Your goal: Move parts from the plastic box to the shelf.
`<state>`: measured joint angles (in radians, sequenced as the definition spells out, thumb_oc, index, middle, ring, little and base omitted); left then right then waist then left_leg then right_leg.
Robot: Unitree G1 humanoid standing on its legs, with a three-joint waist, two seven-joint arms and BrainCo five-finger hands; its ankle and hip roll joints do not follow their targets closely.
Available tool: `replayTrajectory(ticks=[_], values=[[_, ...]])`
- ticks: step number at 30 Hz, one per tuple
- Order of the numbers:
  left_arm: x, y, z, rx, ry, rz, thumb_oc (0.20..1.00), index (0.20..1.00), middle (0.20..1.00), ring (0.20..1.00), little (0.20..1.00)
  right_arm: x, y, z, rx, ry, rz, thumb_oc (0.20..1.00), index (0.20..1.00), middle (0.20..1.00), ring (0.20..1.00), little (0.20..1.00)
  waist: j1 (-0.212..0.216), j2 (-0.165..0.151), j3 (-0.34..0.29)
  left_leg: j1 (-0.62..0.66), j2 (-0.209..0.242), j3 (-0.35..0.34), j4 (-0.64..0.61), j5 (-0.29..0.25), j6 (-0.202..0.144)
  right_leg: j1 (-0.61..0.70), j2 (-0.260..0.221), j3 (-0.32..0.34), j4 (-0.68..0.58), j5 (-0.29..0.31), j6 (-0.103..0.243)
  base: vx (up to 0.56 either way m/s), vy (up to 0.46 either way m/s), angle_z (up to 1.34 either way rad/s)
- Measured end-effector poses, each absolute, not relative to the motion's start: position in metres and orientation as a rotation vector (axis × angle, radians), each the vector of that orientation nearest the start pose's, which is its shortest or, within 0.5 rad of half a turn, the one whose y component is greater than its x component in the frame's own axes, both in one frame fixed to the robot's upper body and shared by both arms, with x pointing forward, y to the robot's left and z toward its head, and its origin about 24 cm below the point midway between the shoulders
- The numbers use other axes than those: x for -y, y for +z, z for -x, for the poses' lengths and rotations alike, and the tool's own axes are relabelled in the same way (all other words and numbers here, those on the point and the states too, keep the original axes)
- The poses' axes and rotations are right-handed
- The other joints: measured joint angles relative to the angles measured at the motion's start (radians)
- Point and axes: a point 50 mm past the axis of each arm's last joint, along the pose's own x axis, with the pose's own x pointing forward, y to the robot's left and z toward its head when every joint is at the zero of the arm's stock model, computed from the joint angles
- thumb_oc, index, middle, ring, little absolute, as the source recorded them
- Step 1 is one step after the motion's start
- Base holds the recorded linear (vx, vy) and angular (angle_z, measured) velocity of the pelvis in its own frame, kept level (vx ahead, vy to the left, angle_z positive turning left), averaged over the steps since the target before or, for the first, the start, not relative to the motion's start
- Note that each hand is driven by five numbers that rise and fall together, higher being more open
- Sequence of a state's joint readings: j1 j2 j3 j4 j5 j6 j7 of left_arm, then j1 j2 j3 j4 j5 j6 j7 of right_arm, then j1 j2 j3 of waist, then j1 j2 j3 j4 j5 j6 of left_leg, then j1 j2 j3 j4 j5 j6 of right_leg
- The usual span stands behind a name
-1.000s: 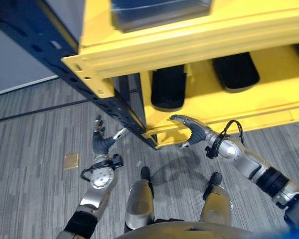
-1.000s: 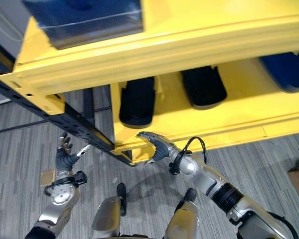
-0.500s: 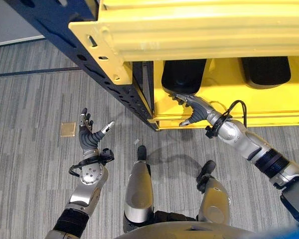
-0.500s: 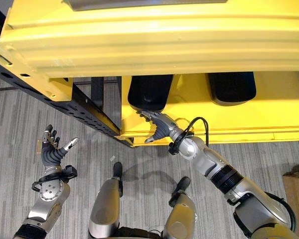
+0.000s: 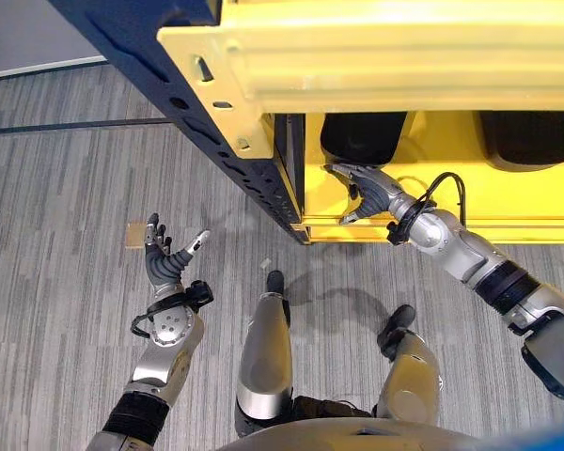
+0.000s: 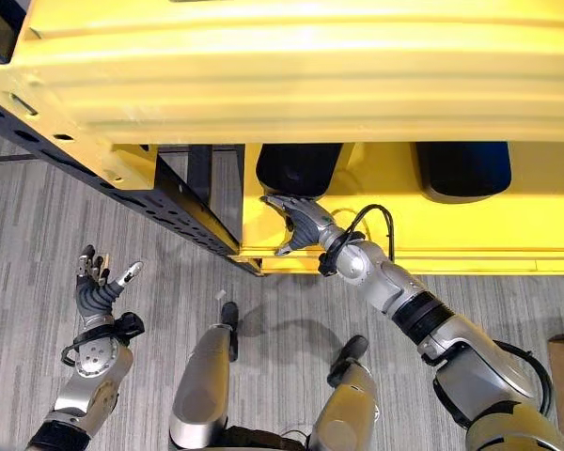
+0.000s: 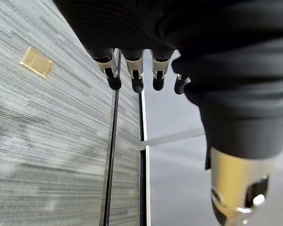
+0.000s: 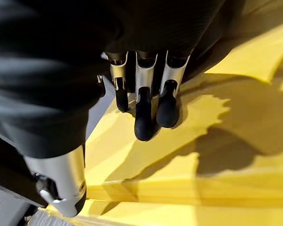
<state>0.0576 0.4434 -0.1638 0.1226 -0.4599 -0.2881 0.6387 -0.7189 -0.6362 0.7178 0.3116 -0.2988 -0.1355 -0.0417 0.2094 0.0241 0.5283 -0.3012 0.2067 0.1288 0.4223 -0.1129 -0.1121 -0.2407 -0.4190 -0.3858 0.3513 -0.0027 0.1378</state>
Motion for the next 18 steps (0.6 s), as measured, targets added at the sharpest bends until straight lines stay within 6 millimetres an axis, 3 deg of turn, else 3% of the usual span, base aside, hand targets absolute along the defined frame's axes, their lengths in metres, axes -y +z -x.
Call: replayTrajectory(ticks=[13, 18], values=[[-0.241, 0.034, -0.229, 0.043, 0.562, 0.04, 1.0, 1.0, 1.0, 1.0, 1.0, 0.109, 0.129, -0.343, 0.449, 0.491, 1.178, 1.0, 1.0, 1.0, 1.0, 1.0, -0.009, 0.004, -0.001, -0.014, 0.002, 0.005, 0.007, -0.002, -0.001, -0.029, -0.001, 0.013, 0.021, -0.008, -0.002, 0.0, 0.008, -0.01], [-0.24, 0.033, -0.228, 0.041, 0.561, 0.041, 1.0, 1.0, 1.0, 1.0, 1.0, 0.101, 0.131, -0.338, 0.441, 0.554, 1.192, 1.0, 1.0, 1.0, 1.0, 1.0, -0.022, 0.005, -0.001, -0.013, 0.002, 0.008, 0.006, -0.002, -0.001, -0.03, -0.002, 0.016, 0.023, -0.007, -0.001, 0.0, 0.013, 0.0]])
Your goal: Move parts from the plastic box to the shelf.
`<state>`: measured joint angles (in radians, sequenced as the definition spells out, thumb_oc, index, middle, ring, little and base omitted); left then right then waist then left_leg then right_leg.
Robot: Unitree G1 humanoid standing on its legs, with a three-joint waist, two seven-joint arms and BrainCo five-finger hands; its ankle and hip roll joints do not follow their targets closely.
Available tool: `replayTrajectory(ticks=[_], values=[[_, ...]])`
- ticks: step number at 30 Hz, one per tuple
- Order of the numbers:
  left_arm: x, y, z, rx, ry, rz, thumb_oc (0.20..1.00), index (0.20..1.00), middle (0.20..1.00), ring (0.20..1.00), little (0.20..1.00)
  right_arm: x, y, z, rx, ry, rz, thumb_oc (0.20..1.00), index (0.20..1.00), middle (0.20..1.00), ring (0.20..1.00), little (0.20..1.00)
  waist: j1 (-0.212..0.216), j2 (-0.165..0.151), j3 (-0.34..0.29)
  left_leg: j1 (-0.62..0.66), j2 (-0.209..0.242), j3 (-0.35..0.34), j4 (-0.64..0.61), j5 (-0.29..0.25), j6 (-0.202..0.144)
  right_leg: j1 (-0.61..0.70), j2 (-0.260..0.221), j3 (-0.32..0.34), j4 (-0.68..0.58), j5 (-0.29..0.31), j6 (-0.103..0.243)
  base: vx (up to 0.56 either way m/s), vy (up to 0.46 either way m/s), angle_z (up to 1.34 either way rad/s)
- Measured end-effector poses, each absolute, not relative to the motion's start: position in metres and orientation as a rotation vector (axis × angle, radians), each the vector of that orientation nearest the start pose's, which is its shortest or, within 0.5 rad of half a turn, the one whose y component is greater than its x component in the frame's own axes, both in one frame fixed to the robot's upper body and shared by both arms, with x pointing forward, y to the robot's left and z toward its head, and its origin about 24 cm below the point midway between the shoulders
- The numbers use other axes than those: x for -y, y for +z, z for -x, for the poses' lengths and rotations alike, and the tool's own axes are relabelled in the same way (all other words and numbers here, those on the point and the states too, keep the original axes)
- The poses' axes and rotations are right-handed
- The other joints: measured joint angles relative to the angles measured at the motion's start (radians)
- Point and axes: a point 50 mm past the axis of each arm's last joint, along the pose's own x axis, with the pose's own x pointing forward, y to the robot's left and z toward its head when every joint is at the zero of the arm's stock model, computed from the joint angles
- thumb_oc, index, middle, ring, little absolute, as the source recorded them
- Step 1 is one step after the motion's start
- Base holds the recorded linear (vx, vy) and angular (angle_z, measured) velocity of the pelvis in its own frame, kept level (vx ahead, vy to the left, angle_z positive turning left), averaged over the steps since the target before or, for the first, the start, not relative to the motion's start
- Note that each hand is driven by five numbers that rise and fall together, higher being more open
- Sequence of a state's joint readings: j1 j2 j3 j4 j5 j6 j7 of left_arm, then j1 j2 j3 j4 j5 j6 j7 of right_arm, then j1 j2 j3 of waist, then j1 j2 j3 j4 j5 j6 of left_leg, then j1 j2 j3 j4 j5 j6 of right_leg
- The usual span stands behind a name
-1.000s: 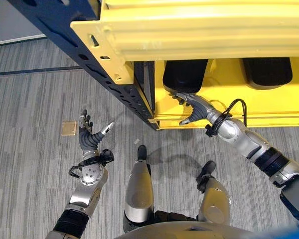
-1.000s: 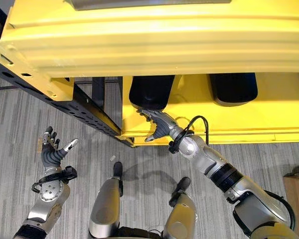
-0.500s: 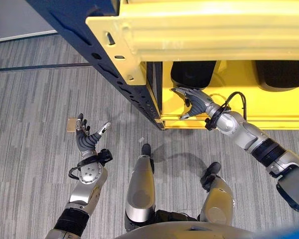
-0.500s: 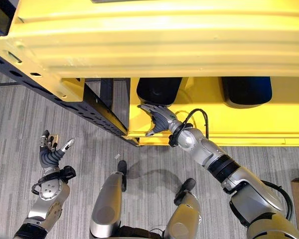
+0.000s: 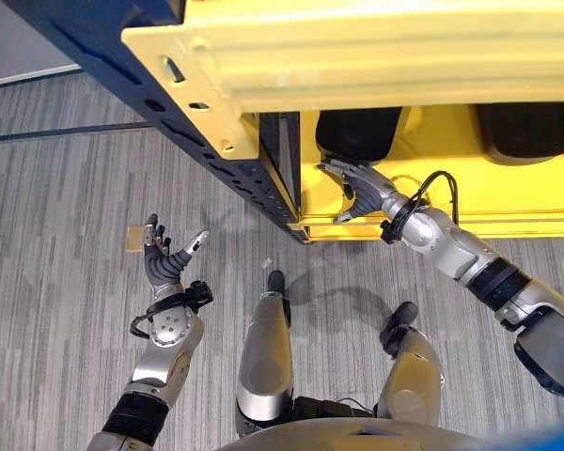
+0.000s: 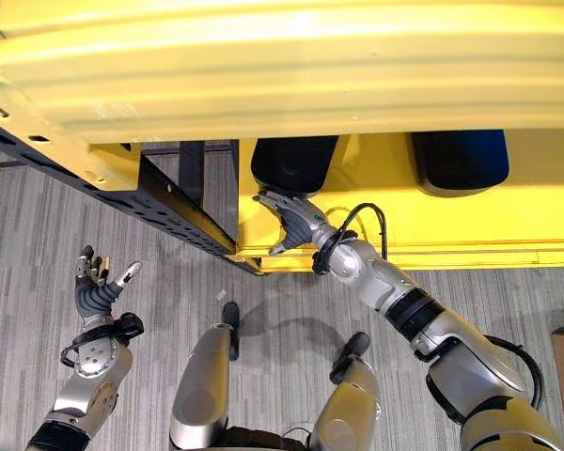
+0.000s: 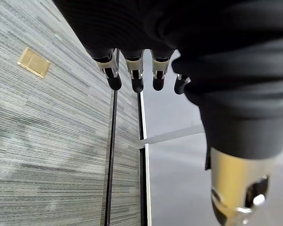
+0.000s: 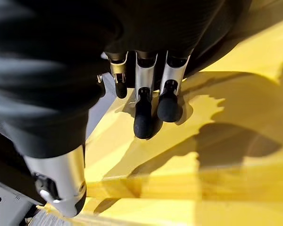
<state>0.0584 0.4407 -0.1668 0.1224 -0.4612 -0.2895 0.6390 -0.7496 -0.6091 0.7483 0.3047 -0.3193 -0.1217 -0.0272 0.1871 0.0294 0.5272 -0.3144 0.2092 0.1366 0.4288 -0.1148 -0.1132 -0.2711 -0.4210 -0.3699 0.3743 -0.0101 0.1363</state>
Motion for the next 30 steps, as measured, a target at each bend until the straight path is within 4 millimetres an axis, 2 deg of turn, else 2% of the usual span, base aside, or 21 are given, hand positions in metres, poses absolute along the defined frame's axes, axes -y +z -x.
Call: replayTrajectory(ticks=[8, 13, 16, 23, 25, 27, 28, 30], values=[[-0.24, 0.034, -0.229, 0.044, 0.561, 0.042, 1.0, 1.0, 1.0, 1.0, 1.0, 0.091, 0.13, -0.328, 0.384, 0.611, 1.207, 1.0, 1.0, 1.0, 1.0, 1.0, -0.01, 0.0, 0.0, 0.02, 0.003, 0.012, -0.007, 0.001, -0.001, 0.002, 0.007, 0.008, 0.001, 0.004, 0.005, 0.0, -0.014, -0.04], [-0.237, 0.032, -0.229, 0.041, 0.566, 0.057, 1.0, 1.0, 1.0, 1.0, 1.0, 0.095, 0.128, -0.323, 0.377, 0.572, 1.17, 1.0, 1.0, 1.0, 1.0, 1.0, -0.016, -0.002, -0.001, 0.024, 0.018, 0.014, -0.005, 0.001, -0.002, 0.004, 0.023, 0.011, 0.001, 0.004, 0.001, 0.0, -0.022, -0.05], [-0.237, 0.031, -0.228, 0.037, 0.604, 0.068, 1.0, 1.0, 1.0, 1.0, 1.0, 0.106, 0.125, -0.316, 0.356, 0.551, 1.086, 1.0, 1.0, 1.0, 1.0, 1.0, -0.033, -0.01, 0.0, 0.031, 0.031, 0.018, -0.002, -0.002, 0.003, 0.011, 0.037, 0.016, -0.006, 0.003, -0.007, -0.01, -0.004, -0.09], [-0.236, 0.034, -0.229, 0.05, 0.592, 0.045, 1.0, 1.0, 1.0, 1.0, 1.0, 0.106, 0.126, -0.311, 0.315, 0.576, 1.013, 1.0, 1.0, 1.0, 1.0, 1.0, -0.043, -0.014, 0.001, 0.03, 0.031, 0.02, -0.002, -0.003, 0.004, 0.012, 0.039, 0.017, -0.014, 0.006, -0.008, 0.0, 0.0, -0.01], [-0.233, 0.033, -0.23, 0.036, 0.531, -0.032, 1.0, 1.0, 1.0, 1.0, 1.0, 0.109, 0.127, -0.309, 0.27, 0.583, 0.942, 1.0, 1.0, 1.0, 1.0, 1.0, -0.042, -0.014, 0.001, 0.031, 0.031, 0.02, -0.007, -0.001, 0.001, 0.014, 0.041, 0.016, -0.019, 0.008, -0.006, -0.02, -0.051, 0.0], [-0.228, 0.027, -0.231, -0.02, 0.397, -0.171, 1.0, 1.0, 1.0, 1.0, 1.0, 0.112, 0.127, -0.306, 0.224, 0.607, 0.869, 1.0, 1.0, 1.0, 1.0, 1.0, -0.043, -0.015, 0.001, 0.04, 0.033, 0.02, -0.025, 0.008, -0.011, 0.023, 0.048, 0.011, -0.032, 0.014, -0.002, -0.01, -0.049, -0.01], [-0.226, 0.013, -0.228, -0.114, 0.305, -0.255, 1.0, 1.0, 1.0, 1.0, 1.0, 0.113, 0.124, -0.303, 0.18, 0.648, 0.816, 1.0, 1.0, 1.0, 1.0, 1.0, -0.045, -0.015, 0.001, 0.066, 0.036, 0.024, -0.042, 0.012, -0.014, 0.044, 0.054, 0.008, -0.047, 0.018, -0.002, 0.01, -0.032, -0.05], [-0.23, -0.02, -0.218, -0.302, 0.242, -0.342, 1.0, 1.0, 1.0, 1.0, 1.0, 0.114, 0.12, -0.297, 0.111, 0.759, 0.75, 1.0, 1.0, 1.0, 1.0, 1.0, -0.06, -0.014, 0.0, 0.104, 0.037, 0.039, -0.064, 0.014, -0.016, 0.066, 0.055, 0.011, -0.054, 0.015, -0.001, 0.04, -0.04, -0.1]])
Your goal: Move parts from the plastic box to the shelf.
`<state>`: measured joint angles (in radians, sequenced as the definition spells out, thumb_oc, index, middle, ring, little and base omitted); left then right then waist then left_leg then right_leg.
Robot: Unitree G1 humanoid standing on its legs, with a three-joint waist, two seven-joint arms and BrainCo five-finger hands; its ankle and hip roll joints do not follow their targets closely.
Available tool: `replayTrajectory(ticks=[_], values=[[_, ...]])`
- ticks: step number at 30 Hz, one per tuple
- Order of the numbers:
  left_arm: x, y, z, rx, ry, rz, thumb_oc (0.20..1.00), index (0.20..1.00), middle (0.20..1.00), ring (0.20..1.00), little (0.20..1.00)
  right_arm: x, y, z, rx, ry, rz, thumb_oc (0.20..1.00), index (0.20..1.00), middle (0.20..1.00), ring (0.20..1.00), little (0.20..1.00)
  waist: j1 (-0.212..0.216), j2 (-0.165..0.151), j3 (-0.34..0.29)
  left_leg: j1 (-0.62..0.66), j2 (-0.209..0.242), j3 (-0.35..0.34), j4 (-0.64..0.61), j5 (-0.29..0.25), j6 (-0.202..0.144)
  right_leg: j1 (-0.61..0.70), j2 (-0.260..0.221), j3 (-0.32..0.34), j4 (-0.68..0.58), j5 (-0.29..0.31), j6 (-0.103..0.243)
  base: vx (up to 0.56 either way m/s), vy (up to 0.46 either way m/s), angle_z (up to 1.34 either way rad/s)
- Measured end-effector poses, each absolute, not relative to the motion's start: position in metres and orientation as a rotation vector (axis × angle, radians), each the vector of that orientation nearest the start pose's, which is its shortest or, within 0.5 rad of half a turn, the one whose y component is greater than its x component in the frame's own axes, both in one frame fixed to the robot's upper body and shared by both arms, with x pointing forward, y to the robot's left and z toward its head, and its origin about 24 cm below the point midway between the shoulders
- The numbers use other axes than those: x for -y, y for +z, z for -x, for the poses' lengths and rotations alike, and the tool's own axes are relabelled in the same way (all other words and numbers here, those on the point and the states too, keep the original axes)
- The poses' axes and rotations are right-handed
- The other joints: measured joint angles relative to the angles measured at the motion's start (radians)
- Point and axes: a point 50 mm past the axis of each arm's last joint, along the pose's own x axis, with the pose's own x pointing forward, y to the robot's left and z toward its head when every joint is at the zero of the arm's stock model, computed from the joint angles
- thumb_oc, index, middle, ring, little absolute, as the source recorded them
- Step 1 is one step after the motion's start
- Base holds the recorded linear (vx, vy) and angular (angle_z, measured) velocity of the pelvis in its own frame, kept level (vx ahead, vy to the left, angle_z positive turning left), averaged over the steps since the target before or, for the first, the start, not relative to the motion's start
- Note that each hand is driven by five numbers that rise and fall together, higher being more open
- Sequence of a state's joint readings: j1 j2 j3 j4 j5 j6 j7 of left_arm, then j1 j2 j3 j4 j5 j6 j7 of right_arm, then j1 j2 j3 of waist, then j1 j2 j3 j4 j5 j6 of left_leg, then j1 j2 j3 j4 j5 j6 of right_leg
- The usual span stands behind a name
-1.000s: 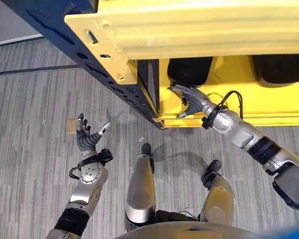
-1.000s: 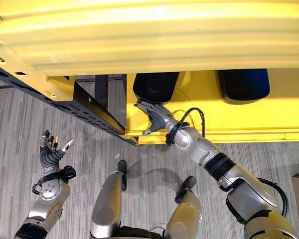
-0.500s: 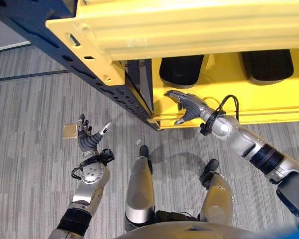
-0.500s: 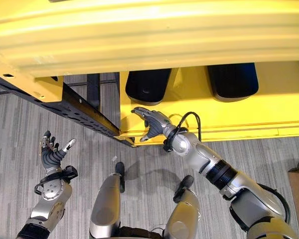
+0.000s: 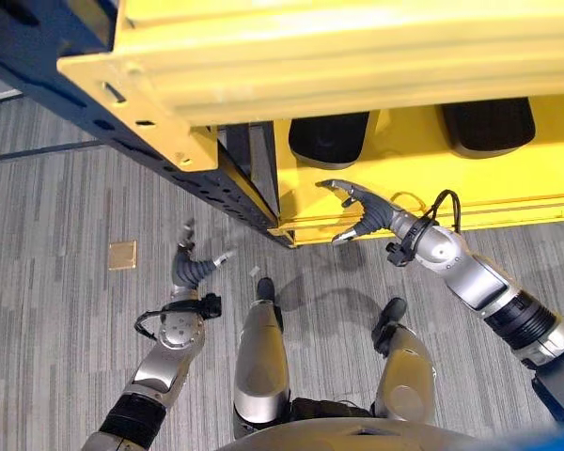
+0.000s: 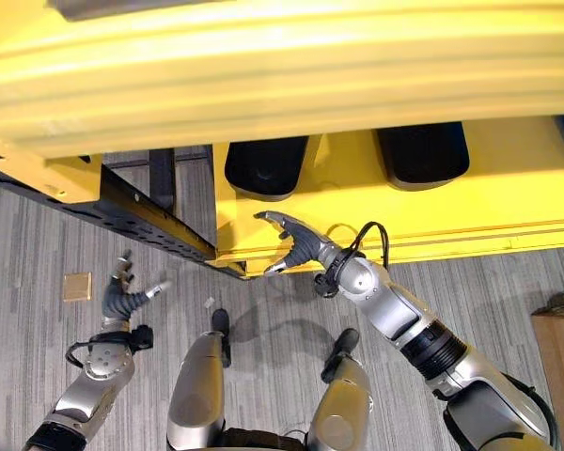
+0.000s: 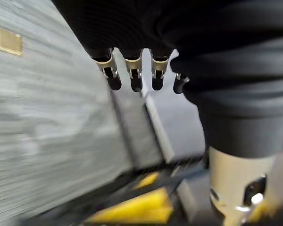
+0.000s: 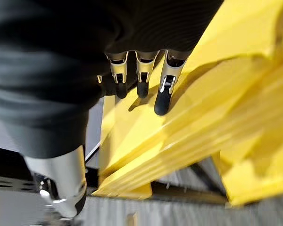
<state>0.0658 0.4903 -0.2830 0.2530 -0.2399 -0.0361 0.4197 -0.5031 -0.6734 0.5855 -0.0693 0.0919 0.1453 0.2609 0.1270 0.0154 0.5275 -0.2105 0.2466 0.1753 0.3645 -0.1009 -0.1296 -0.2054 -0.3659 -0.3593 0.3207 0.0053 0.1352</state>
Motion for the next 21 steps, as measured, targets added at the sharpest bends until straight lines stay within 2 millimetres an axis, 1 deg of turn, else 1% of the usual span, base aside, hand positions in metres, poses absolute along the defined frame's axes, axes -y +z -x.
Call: replayTrajectory(ticks=[2, 3, 4, 5, 6, 7, 8, 9, 10, 11, 12, 13, 14, 15, 16, 17, 18, 19, 20, 21], values=[[-0.239, -0.052, -0.201, -0.501, 0.193, -0.403, 1.0, 1.0, 1.0, 1.0, 1.0, 0.114, 0.118, -0.291, 0.059, 0.858, 0.702, 1.0, 1.0, 1.0, 1.0, 1.0, -0.018, 0.002, -0.001, 0.024, 0.006, 0.013, -0.017, 0.002, -0.003, 0.012, 0.0, 0.002, -0.004, -0.002, 0.0, 0.05, -0.055, -0.1], [-0.245, -0.072, -0.187, -0.636, 0.164, -0.447, 1.0, 1.0, 1.0, 1.0, 1.0, 0.116, 0.116, -0.289, 0.012, 0.904, 0.675, 1.0, 1.0, 1.0, 1.0, 1.0, -0.033, 0.002, -0.001, 0.034, 0.008, 0.016, -0.022, 0.002, -0.003, 0.017, 0.001, 0.002, -0.004, -0.005, 0.001, 0.04, -0.053, -0.08], [-0.248, -0.08, -0.178, -0.701, 0.148, -0.465, 1.0, 1.0, 1.0, 1.0, 1.0, 0.121, 0.111, -0.286, -0.037, 0.928, 0.661, 1.0, 1.0, 1.0, 1.0, 1.0, -0.034, 0.003, -0.002, 0.041, 0.01, 0.019, -0.03, 0.004, -0.007, 0.019, 0.0, 0.003, -0.004, -0.007, 0.0, 0.1, -0.135, -0.14], [-0.254, -0.092, -0.161, -0.799, 0.125, -0.481, 1.0, 1.0, 1.0, 1.0, 1.0, 0.136, 0.099, -0.282, -0.169, 0.971, 0.635, 1.0, 1.0, 1.0, 1.0, 1.0, -0.031, 0.006, -0.003, 0.061, 0.015, 0.031, -0.043, 0.008, -0.013, 0.021, 0.005, 0.006, -0.001, -0.01, -0.004, 0.13, -0.189, -0.11], [-0.255, -0.096, -0.156, -0.839, 0.093, -0.474, 1.0, 1.0, 1.0, 1.0, 1.0, 0.144, 0.095, -0.278, -0.219, 0.984, 0.609, 1.0, 1.0, 1.0, 1.0, 1.0, -0.038, 0.01, -0.004, 0.069, 0.019, 0.031, -0.058, 0.012, -0.02, 0.021, -0.002, 0.002, 0.015, -0.021, -0.004, 0.19, -0.306, -0.03], [-0.257, -0.1, -0.147, -0.902, 0.011, -0.498, 1.0, 1.0, 1.0, 1.0, 1.0, 0.149, 0.09, -0.264, -0.266, 1.043, 0.559, 1.0, 1.0, 1.0, 1.0, 1.0, -0.044, 0.017, -0.011, 0.111, 0.018, 0.034, -0.086, 0.022, -0.032, 0.031, -0.01, -0.012, 0.067, -0.058, -0.009, 0.19, -0.317, 0.08], [-0.256, -0.107, -0.131, -0.979, -0.086, -0.528, 1.0, 1.0, 1.0, 1.0, 1.0, 0.147, 0.094, -0.258, -0.268, 1.102, 0.498, 1.0, 1.0, 1.0, 1.0, 1.0, -0.064, 0.035, -0.049, 0.124, 0.029, 0.035, -0.102, 0.018, -0.023, 0.027, -0.013, -0.015, 0.107, -0.099, -0.014, 0.2, -0.301, 0.17], [-0.251, -0.111, -0.123, -1.012, -0.126, -0.504, 1.0, 1.0, 1.0, 1.0, 1.0, 0.15, 0.095, -0.257, -0.28, 1.125, 0.464, 1.0, 1.0, 1.0, 1.0, 1.0, -0.085, 0.06, -0.098, 0.126, 0.04, 0.047, -0.117, 0.025, -0.016, 0.009, -0.02, -0.025, 0.155, -0.142, -0.024, 0.27, -0.406, 0.19], [-0.244, -0.112, -0.124, -1.008, -0.152, -0.472, 1.0, 1.0, 1.0, 1.0, 1.0, 0.152, 0.095, -0.256, -0.297, 1.139, 0.445, 1.0, 1.0, 1.0, 1.0, 1.0, -0.091, 0.084, -0.14, 0.173, 0.053, 0.085, -0.17, 0.08, -0.013, -0.008, -0.02, -0.029, 0.239, -0.208, -0.04, 0.18, -0.356, 0.18], [-0.243, -0.112, -0.122, -1.01, -0.155, -0.454, 1.0, 1.0, 1.0, 1.0, 1.0, 0.152, 0.094, -0.256, -0.305, 1.144, 0.441, 1.0, 1.0, 1.0, 1.0, 1.0, -0.091, 0.087, -0.158, 0.183, 0.057, 0.092, -0.195, 0.104, -0.007, -0.016, -0.016, -0.033, 0.267, -0.229, -0.045, 0.12, -0.312, 0.21], [-0.243, -0.11, -0.122, -0.995, -0.166, -0.42, 1.0, 1.0, 1.0, 1.0, 1.0, 0.152, 0.093, -0.255, -0.307, 1.149, 0.429, 1.0, 1.0, 1.0, 1.0, 1.0, -0.087, 0.079, -0.177, 0.18, 0.056, 0.11, -0.223, 0.161, -0.013, -0.028, -0.012, -0.036, 0.289, -0.253, -0.056, -0.04, -0.162, 0.35], [-0.243, -0.106, -0.128, -0.955, -0.179, -0.412, 1.0, 1.0, 1.0, 1.0, 1.0, 0.152, 0.092, -0.255, -0.311, 1.147, 0.421, 1.0, 1.0, 1.0, 1.0, 1.0, -0.086, 0.057, -0.186, 0.16, 0.06, 0.149, -0.245, 0.243, 0.031, -0.037, -0.013, -0.056, 0.288, -0.27, -0.075, -0.06, -0.179, 0.43], [-0.241, -0.103, -0.131, -0.929, -0.195, -0.405, 1.0, 1.0, 1.0, 1.0, 1.0, 0.152, 0.092, -0.255, -0.311, 1.145, 0.421, 1.0, 1.0, 1.0, 1.0, 1.0, -0.076, 0.053, -0.192, 0.157, 0.072, 0.188, -0.284, 0.31, 0.065, -0.03, -0.007, -0.088, 0.272, -0.267, -0.104, -0.06, -0.188, 0.4], [-0.237, -0.102, -0.133, -0.911, -0.219, -0.391, 1.0, 1.0, 1.0, 1.0, 1.0, 0.152, 0.093, -0.256, -0.306, 1.133, 0.418, 1.0, 1.0, 1.0, 1.0, 1.0, -0.072, 0.053, -0.193, 0.156, 0.077, 0.242, -0.317, 0.367, 0.1, -0.024, 0.004, -0.122, 0.261, -0.268, -0.127, -0.04, -0.164, 0.69], [-0.225, -0.096, -0.141, -0.861, -0.284, -0.37, 1.0, 1.0, 1.0, 1.0, 1.0, 0.157, 0.089, -0.255, -0.309, 1.081, 0.403, 1.0, 1.0, 1.0, 1.0, 1.0, -0.081, 0.046, -0.193, 0.145, 0.084, 0.332, -0.301, 0.369, 0.106, 0.004, 0.005, -0.177, 0.243, -0.275, -0.147, -0.01, -0.106, 0.78], [-0.219, -0.093, -0.143, -0.828, -0.32, -0.359, 1.0, 1.0, 1.0, 1.0, 1.0, 0.156, 0.086, -0.253, -0.313, 1.071, 0.391, 1.0, 1.0, 1.0, 1.0, 1.0, -0.08, 0.04, -0.202, 0.15, 0.071, 0.365, -0.268, 0.327, 0.085, 0.012, 0.02, -0.195, 0.227, -0.274, -0.155, 0.02, -0.21, 0.74], [-0.215, -0.091, -0.145, -0.806, -0.336, -0.355, 1.0, 1.0, 1.0, 1.0, 1.0, 0.156, 0.086, -0.253, -0.312, 1.07, 0.372, 1.0, 1.0, 1.0, 1.0, 1.0, -0.079, 0.037, -0.203, 0.162, 0.059, 0.365, -0.265, 0.301, 0.075, 0.013, 0.03, -0.199, 0.218, -0.274, -0.158, 0.03, -0.178, 0.29], [-0.213, -0.088, -0.148, -0.782, -0.343, -0.357, 1.0, 1.0, 1.0, 1.0, 1.0, 0.157, 0.087, -0.254, -0.305, 1.062, 0.353, 1.0, 1.0, 1.0, 1.0, 1.0, -0.078, 0.04, -0.204, 0.158, 0.053, 0.357, -0.262, 0.309, 0.074, 0.014, 0.056, -0.211, 0.213, -0.275, -0.163, 0.03, -0.205, 0.24], [-0.211, -0.082, -0.156, -0.743, -0.353, -0.363, 1.0, 1.0, 1.0, 1.0, 1.0, 0.162, 0.083, -0.254, -0.306, 1.028, 0.31, 1.0, 1.0, 1.0, 1.0, 1.0, -0.075, 0.028, -0.202, 0.148, 0.057, 0.334, -0.25, 0.349, 0.072, 0.028, 0.06, -0.219, 0.194, -0.27, -0.168, 0.03, -0.104, 0.13], [-0.206, -0.078, -0.159, -0.711, -0.368, -0.357, 1.0, 1.0, 1.0, 1.0, 1.0, 0.166, 0.079, -0.255, -0.31, 0.989, 0.259, 1.0, 1.0, 1.0, 1.0, 1.0, -0.062, 0.028, -0.204, 0.129, 0.069, 0.3, -0.184, 0.335, 0.046, 0.056, 0.082, -0.22, 0.14, -0.244, -0.18, 0.03, -0.119, -0.04]])
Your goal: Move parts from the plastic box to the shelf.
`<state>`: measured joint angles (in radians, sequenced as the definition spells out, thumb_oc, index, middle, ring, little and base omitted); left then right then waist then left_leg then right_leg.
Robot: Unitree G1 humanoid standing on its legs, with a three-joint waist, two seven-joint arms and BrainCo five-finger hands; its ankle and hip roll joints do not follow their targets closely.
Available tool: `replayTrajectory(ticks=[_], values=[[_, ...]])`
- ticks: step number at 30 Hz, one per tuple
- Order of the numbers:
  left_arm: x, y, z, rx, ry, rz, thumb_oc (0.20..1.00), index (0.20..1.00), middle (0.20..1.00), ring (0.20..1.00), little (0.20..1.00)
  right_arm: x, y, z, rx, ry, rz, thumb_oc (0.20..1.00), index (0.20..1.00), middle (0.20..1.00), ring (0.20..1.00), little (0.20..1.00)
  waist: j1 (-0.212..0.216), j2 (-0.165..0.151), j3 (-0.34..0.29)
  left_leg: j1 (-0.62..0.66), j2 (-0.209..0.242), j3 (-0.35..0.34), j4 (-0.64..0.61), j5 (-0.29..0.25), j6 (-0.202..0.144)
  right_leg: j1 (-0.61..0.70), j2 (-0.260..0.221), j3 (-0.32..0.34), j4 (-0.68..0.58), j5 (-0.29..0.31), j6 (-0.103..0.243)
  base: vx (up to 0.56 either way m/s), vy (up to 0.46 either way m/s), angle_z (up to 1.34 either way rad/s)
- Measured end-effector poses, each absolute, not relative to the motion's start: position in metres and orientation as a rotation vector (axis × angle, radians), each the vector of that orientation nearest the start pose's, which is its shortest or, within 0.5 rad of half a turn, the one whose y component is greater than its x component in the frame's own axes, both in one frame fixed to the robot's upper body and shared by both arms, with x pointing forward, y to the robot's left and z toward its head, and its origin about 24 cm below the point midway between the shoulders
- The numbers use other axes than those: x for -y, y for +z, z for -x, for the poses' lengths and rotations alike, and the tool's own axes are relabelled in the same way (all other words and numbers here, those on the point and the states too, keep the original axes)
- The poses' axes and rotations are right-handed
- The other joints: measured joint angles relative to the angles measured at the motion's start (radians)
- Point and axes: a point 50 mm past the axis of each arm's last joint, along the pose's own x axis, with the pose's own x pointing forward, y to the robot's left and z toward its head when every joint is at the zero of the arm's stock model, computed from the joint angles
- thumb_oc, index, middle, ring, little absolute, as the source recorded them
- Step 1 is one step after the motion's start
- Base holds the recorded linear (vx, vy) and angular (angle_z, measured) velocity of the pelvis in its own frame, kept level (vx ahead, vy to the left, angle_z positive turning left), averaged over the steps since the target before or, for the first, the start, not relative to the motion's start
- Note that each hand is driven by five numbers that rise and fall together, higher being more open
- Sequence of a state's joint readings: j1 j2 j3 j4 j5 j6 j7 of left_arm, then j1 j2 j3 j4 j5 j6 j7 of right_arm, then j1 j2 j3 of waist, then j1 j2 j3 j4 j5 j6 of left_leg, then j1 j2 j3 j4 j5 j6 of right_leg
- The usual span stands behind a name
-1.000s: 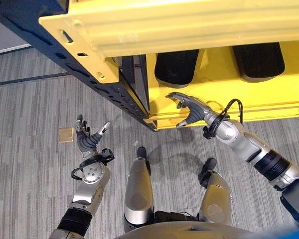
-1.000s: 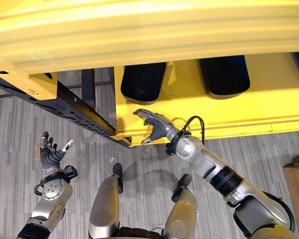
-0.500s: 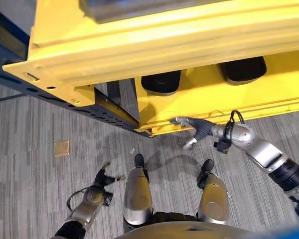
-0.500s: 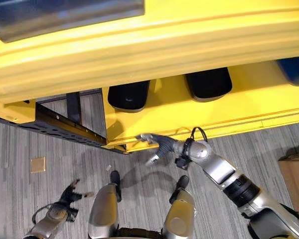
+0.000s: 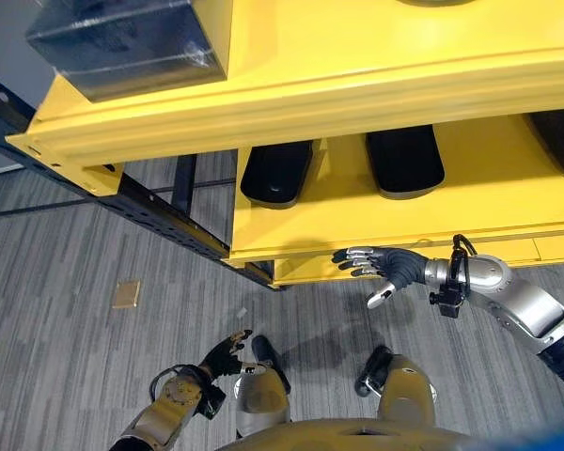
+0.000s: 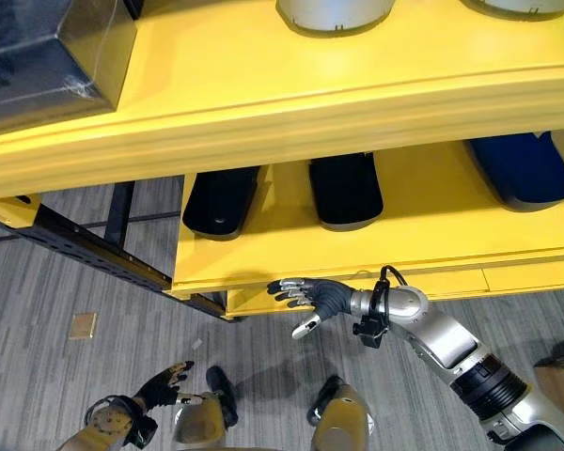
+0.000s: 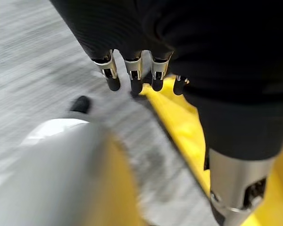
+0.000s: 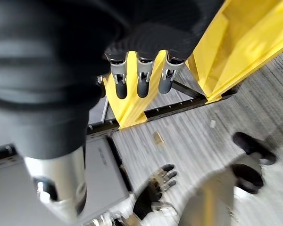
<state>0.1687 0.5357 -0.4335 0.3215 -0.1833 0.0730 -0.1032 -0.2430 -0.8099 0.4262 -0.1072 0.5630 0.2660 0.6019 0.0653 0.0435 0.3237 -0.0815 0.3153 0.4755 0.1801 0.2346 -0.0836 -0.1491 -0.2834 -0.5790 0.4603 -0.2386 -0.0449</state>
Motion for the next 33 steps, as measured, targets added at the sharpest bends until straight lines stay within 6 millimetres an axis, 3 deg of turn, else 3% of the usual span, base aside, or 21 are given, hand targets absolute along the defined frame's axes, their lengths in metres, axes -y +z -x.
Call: replayTrajectory(ticks=[1, 2, 3, 6, 8, 12, 18, 23, 25, 26, 28, 30, 33], values=[[-0.203, -0.074, -0.163, -0.683, -0.376, -0.353, 1.0, 1.0, 1.0, 1.0, 1.0, 0.166, 0.077, -0.256, -0.307, 0.975, 0.237, 1.0, 1.0, 1.0, 1.0, 1.0, 0.007, -0.002, -0.002, -0.005, -0.01, 0.003, 0.039, -0.05, -0.018, 0.022, 0.004, -0.012, -0.045, 0.019, -0.004, 0.03, -0.085, -0.17], [-0.203, -0.074, -0.163, -0.683, -0.376, -0.353, 1.0, 1.0, 1.0, 1.0, 1.0, 0.166, 0.077, -0.256, -0.307, 0.975, 0.237, 1.0, 1.0, 1.0, 1.0, 1.0, 0.007, -0.002, -0.002, -0.005, -0.01, 0.003, 0.039, -0.05, -0.018, 0.022, 0.004, -0.012, -0.045, 0.019, -0.004, 0.02, -0.049, -0.07], [-0.197, -0.068, -0.165, -0.645, -0.412, -0.361, 1.0, 1.0, 1.0, 1.0, 1.0, 0.163, 0.072, -0.252, -0.298, 0.979, 0.194, 1.0, 1.0, 1.0, 1.0, 1.0, -0.008, 0.005, -0.008, -0.005, -0.08, 0.014, 0.078, -0.124, 0.004, 0.067, 0.027, -0.015, -0.129, 0.061, 0.01, 0.02, -0.047, 0.12], [-0.198, -0.057, -0.179, -0.577, -0.401, -0.387, 1.0, 1.0, 1.0, 1.0, 1.0, 0.156, 0.064, -0.247, -0.3, 0.985, 0.136, 1.0, 1.0, 1.0, 1.0, 1.0, -0.018, 0.001, -0.031, -0.006, -0.09, 0.009, 0.026, -0.126, 0.008, 0.062, 0.047, -0.028, -0.152, 0.067, 0.027, 0.02, -0.016, 0.16], [-0.19, -0.053, -0.183, -0.542, -0.413, -0.367, 1.0, 1.0, 1.0, 1.0, 1.0, 0.151, 0.055, -0.242, -0.303, 0.97, 0.07, 1.0, 1.0, 1.0, 1.0, 1.0, -0.015, -0.008, -0.044, -0.004, -0.115, 0.011, 0.02, -0.159, 0.033, 0.071, 0.041, -0.035, -0.167, 0.082, 0.037, 0.0, 0.055, 0.17], [-0.184, -0.047, -0.186, -0.501, -0.423, -0.344, 1.0, 1.0, 1.0, 1.0, 1.0, 0.145, 0.056, -0.242, -0.263, 0.952, -0.007, 1.0, 1.0, 1.0, 1.0, 1.0, -0.018, -0.01, -0.065, 0.045, -0.144, 0.007, -0.082, -0.188, 0.05, 0.076, 0.046, -0.035, -0.159, 0.094, 0.059, -0.01, 0.081, 0.1], [-0.176, -0.03, -0.198, -0.384, -0.411, -0.351, 1.0, 1.0, 1.0, 1.0, 1.0, 0.143, 0.061, -0.244, -0.228, 0.925, -0.037, 1.0, 1.0, 1.0, 1.0, 1.0, -0.018, -0.036, -0.08, 0.059, -0.185, 0.007, -0.096, -0.213, 0.084, 0.071, 0.037, 0.047, -0.16, 0.099, 0.086, -0.02, 0.136, 0.1], [-0.175, -0.019, -0.201, -0.259, -0.376, -0.343, 1.0, 1.0, 1.0, 1.0, 1.0, 0.144, 0.062, -0.243, -0.2, 0.891, -0.04, 1.0, 1.0, 1.0, 1.0, 1.0, -0.02, -0.056, -0.087, 0.064, -0.19, 0.022, -0.095, -0.221, 0.084, 0.069, 0.039, 0.06, -0.168, 0.126, 0.084, -0.07, 0.116, -0.09], [-0.173, -0.011, -0.204, -0.202, -0.37, -0.343, 1.0, 1.0, 1.0, 1.0, 1.0, 0.146, 0.062, -0.242, -0.195, 0.868, -0.042, 1.0, 1.0, 1.0, 1.0, 1.0, -0.025, -0.071, -0.081, 0.056, -0.192, 0.023, -0.075, -0.24, 0.081, 0.06, 0.029, 0.086, -0.137, 0.123, 0.091, -0.04, -0.024, 0.04], [-0.172, -0.006, -0.209, -0.167, -0.368, -0.352, 1.0, 1.0, 1.0, 1.0, 1.0, 0.148, 0.061, -0.242, -0.185, 0.847, -0.048, 1.0, 1.0, 1.0, 1.0, 1.0, -0.037, -0.078, -0.074, 0.043, -0.191, 0.002, -0.053, -0.265, 0.082, 0.047, 0.014, 0.123, -0.081, 0.118, 0.108, -0.03, -0.171, 0.34], [-0.171, 0.001, -0.215, -0.114, -0.355, -0.363, 1.0, 1.0, 1.0, 1.0, 1.0, 0.148, 0.057, -0.238, -0.189, 0.822, -0.069, 1.0, 1.0, 1.0, 1.0, 1.0, -0.054, -0.089, -0.066, 0.051, -0.176, -0.026, -0.055, -0.263, 0.085, 0.015, -0.014, 0.183, -0.004, 0.116, 0.148, -0.04, -0.26, 0.44], [-0.169, 0.014, -0.217, -0.048, -0.345, -0.353, 1.0, 1.0, 1.0, 1.0, 1.0, 0.147, 0.052, -0.234, -0.191, 0.804, -0.098, 1.0, 1.0, 1.0, 1.0, 1.0, -0.046, -0.093, -0.063, 0.044, -0.158, -0.027, -0.056, -0.251, 0.091, 0.019, -0.033, 0.186, -0.04, 0.115, 0.169, -0.04, -0.294, 0.15], [-0.161, 0.028, -0.227, 0.034, -0.338, -0.341, 1.0, 1.0, 1.0, 1.0, 1.0, 0.146, 0.05, -0.232, -0.164, 0.778, -0.124, 1.0, 1.0, 1.0, 1.0, 1.0, -0.055, -0.1, -0.057, 0.001, -0.144, -0.107, -0.049, -0.242, 0.08, 0.041, -0.075, 0.332, -0.16, 0.16, 0.232, -0.05, -0.423, 0.46]])
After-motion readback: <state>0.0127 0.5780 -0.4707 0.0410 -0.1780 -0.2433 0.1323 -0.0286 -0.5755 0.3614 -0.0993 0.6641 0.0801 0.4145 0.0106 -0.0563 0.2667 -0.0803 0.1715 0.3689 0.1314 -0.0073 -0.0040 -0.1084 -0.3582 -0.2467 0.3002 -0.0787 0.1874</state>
